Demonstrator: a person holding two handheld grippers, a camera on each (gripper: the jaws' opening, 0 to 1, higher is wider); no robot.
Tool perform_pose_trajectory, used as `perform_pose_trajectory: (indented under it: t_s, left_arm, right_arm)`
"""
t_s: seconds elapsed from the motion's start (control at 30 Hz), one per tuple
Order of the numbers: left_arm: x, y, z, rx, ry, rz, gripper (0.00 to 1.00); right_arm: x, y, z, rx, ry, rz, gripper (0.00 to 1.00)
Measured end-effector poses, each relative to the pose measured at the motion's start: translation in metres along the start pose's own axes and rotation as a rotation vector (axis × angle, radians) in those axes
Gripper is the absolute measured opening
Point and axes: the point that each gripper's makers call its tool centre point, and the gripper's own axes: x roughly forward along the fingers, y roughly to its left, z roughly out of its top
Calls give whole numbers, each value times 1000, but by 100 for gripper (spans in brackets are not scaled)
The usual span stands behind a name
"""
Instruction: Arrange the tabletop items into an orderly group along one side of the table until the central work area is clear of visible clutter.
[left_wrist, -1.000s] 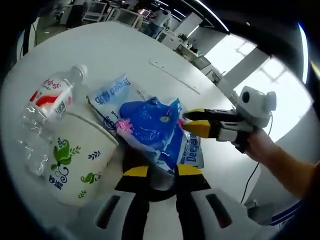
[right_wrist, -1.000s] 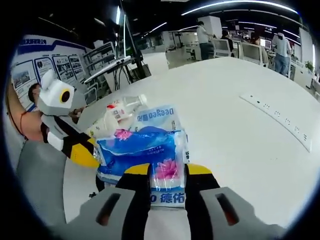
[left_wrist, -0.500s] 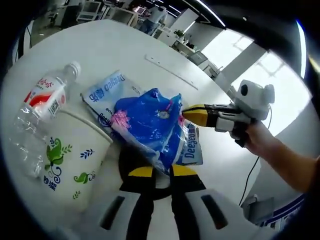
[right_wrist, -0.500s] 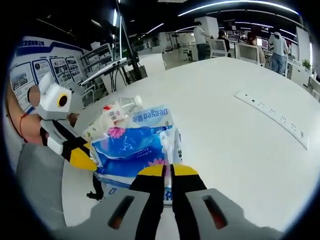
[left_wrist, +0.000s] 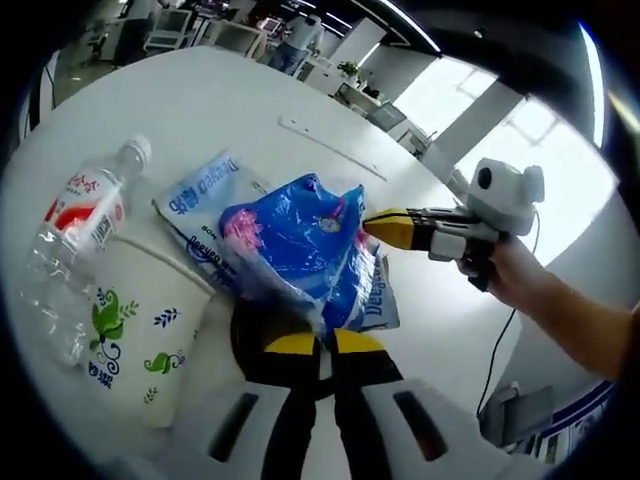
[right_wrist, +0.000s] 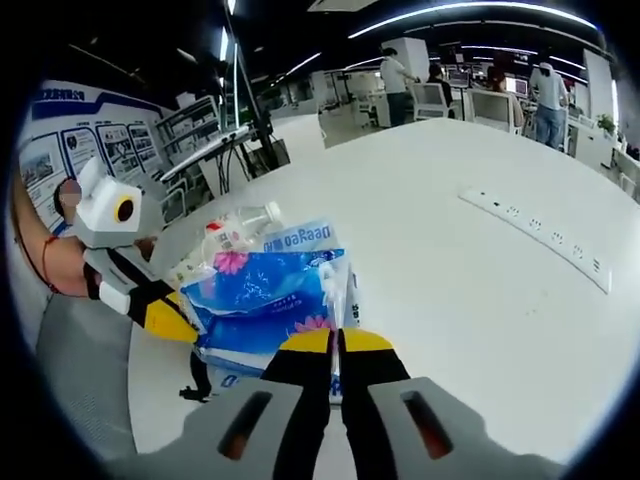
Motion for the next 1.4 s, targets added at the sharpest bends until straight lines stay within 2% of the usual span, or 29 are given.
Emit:
perform_pose_trajectory:
  t_s: [0.5,0.77,1.23,1.4]
  left_arm:
    - [-1,-17,12,72,-10,-39,0]
    - [0,-28,24,130,-15,-66,0]
    - [9,-65,51,264,-27,-135,0]
    - [13,-80,58,287,-29,-162,0]
  right_arm:
    - [-27,-3,3,27,-44,-55,0]
    - [-45,-7,7,44,-76,-103,0]
    - [-91,-22,11,115,-160,-217,0]
    - [-109,-29,10,135,-185,-259,0]
